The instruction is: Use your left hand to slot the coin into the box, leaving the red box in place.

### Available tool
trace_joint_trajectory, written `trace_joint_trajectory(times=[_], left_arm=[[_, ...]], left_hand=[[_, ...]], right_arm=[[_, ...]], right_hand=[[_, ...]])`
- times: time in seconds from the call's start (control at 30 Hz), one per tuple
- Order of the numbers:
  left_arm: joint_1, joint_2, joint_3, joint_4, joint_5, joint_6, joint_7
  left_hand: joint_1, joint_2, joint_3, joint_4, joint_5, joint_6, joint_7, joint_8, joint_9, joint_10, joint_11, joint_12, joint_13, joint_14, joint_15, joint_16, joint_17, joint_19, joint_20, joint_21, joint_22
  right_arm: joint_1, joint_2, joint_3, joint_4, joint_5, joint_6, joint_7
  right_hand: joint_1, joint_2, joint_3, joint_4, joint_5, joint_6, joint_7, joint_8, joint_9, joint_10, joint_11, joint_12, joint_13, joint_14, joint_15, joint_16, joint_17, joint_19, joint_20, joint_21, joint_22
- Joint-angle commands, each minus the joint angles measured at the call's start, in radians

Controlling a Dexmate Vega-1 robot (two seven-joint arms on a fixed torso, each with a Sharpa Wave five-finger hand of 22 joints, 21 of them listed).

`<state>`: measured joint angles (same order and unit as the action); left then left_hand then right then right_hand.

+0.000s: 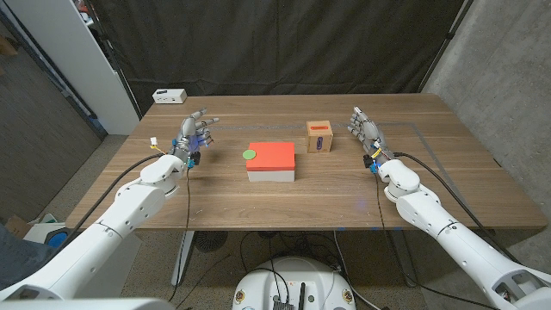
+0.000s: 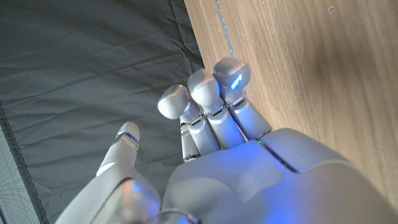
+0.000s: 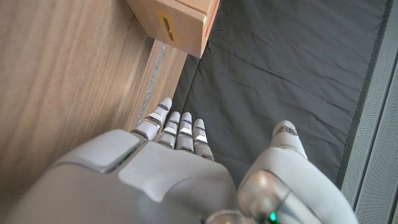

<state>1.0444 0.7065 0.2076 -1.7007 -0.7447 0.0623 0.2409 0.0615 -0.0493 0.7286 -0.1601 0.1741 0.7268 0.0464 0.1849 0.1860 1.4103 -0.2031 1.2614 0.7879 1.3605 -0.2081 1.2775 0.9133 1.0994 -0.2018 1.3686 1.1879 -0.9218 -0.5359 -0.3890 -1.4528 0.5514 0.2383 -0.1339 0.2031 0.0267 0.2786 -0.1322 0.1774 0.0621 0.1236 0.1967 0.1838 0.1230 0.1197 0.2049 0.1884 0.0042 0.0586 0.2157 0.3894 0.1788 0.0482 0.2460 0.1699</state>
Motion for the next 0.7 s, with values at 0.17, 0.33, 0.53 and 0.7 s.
trace_joint_trajectory(times=[0.17, 0.33, 0.53, 0.7], left_arm=[[0.099, 0.042, -0.066, -0.095, -0.148, 0.082, -0.009], [0.126, 0.043, -0.084, -0.122, -0.19, 0.112, 0.026], [0.141, 0.076, -0.091, -0.161, -0.219, 0.181, 0.066], [0.143, 0.126, -0.103, -0.227, -0.263, 0.303, 0.139]], left_hand=[[0.092, 0.02, 0.06, -0.033, 0.017, 0.02, 0.0, 0.008, 0.004, -0.002, -0.006, 0.026, -0.006, 0.007, -0.001, 0.025, -0.002, -0.016, -0.012, 0.004, 0.001], [0.175, 0.0, 0.085, -0.041, 0.022, 0.035, -0.002, 0.013, 0.006, -0.003, -0.006, 0.041, -0.012, 0.006, -0.001, 0.042, -0.009, -0.022, -0.012, 0.009, -0.003], [0.285, -0.032, 0.099, -0.042, 0.026, 0.058, -0.01, 0.021, 0.009, -0.002, -0.005, 0.045, -0.038, 0.003, -0.001, 0.058, -0.027, -0.031, -0.012, 0.011, -0.014], [0.352, -0.055, 0.09, -0.034, 0.025, 0.088, -0.014, 0.027, 0.012, 0.004, -0.005, 0.065, -0.044, 0.008, -0.002, 0.072, -0.043, -0.029, -0.011, 0.017, -0.025]], right_arm=[[-0.02, -0.008, -0.005, -0.022, -0.016, -0.011, -0.017], [-0.022, -0.012, -0.009, -0.031, -0.021, -0.024, -0.022], [-0.023, -0.016, -0.012, -0.044, -0.023, -0.035, -0.023], [-0.026, -0.027, -0.012, -0.063, -0.031, -0.049, -0.03]], right_hand=[[-0.002, 0.008, 0.008, -0.001, -0.001, 0.007, 0.029, 0.01, 0.002, 0.011, -0.002, 0.005, 0.005, 0.012, 0.004, 0.009, -0.001, 0.01, 0.0, -0.006, 0.004], [-0.002, 0.008, 0.009, -0.002, -0.001, 0.008, 0.031, 0.01, 0.002, 0.011, -0.002, 0.005, 0.006, 0.014, 0.004, 0.01, -0.001, 0.011, 0.002, -0.007, 0.004], [-0.001, 0.008, 0.009, -0.002, -0.001, 0.009, 0.031, 0.01, 0.002, 0.012, -0.001, 0.005, 0.006, 0.015, 0.006, 0.01, -0.002, 0.012, 0.004, -0.008, 0.004], [-0.001, 0.009, 0.009, -0.003, -0.002, 0.01, 0.031, 0.009, 0.002, 0.013, 0.0, 0.005, 0.006, 0.016, 0.006, 0.01, -0.003, 0.013, 0.005, -0.01, 0.004]])
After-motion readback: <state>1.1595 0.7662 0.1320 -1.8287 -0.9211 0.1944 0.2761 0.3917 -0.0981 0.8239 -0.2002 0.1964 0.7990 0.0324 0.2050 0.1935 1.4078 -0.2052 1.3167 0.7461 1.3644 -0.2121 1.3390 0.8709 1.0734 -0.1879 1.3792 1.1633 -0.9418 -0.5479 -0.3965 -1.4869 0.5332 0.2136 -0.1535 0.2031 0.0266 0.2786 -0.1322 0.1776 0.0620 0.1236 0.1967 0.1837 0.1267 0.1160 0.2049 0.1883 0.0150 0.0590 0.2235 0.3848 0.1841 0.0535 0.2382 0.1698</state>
